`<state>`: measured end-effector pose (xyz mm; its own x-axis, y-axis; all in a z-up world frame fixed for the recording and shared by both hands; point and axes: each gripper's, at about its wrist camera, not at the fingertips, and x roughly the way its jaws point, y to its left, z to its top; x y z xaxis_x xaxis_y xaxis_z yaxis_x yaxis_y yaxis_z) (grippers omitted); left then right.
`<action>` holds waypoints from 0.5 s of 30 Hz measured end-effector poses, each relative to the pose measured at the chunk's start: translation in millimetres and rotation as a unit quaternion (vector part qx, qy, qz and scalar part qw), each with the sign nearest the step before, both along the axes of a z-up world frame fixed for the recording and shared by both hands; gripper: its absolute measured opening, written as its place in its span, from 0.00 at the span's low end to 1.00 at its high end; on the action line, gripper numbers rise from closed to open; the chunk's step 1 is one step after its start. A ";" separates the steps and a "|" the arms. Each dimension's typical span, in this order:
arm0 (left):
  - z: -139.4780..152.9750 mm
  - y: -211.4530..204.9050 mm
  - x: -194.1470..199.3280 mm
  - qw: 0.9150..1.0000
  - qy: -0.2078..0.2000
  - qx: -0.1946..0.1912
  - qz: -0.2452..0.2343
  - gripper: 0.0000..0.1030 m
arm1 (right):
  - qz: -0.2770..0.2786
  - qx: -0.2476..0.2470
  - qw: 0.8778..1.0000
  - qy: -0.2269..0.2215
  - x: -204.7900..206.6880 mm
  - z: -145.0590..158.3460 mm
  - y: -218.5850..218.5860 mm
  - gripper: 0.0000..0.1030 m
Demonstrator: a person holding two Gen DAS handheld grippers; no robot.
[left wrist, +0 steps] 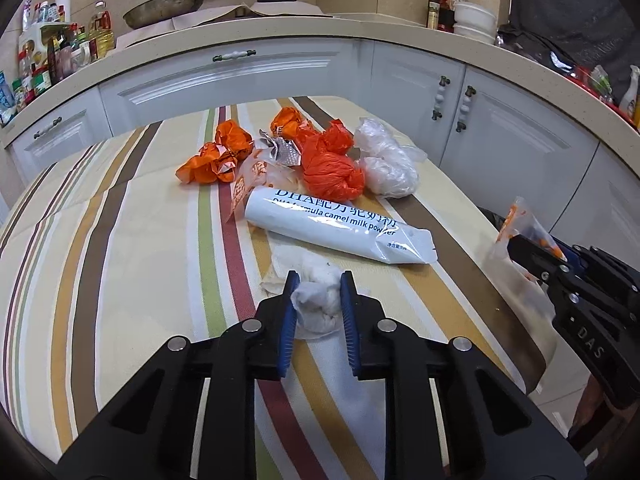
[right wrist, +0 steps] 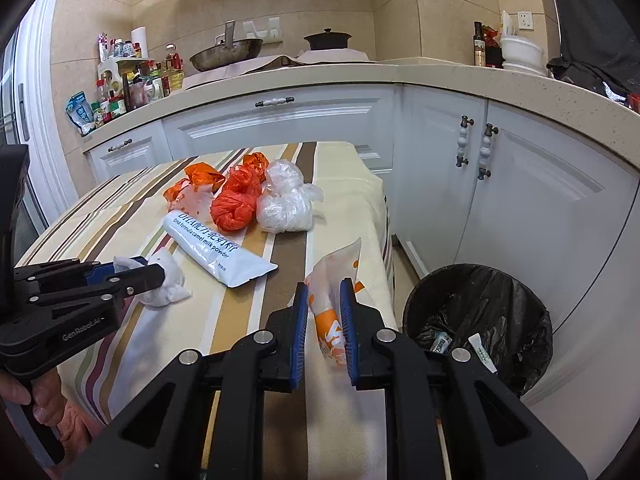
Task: Collect trash
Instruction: 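Grasp the clear orange-print bag with the right tool while the left tool grasps the tissue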
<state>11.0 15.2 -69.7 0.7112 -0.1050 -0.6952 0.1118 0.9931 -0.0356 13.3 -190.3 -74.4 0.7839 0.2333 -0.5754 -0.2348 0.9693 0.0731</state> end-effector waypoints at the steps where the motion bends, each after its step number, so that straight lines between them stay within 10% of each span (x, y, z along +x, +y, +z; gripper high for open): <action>1: 0.7 2.3 -1.1 1.000 0.000 -0.007 -0.003 0.18 | 0.000 0.000 1.000 0.000 0.5 0.1 0.2 0.17; 15: 28.8 4.5 -1.8 0.999 -0.030 -0.031 -0.010 0.15 | -0.029 -0.019 0.999 -0.008 5.3 8.7 -13.3 0.17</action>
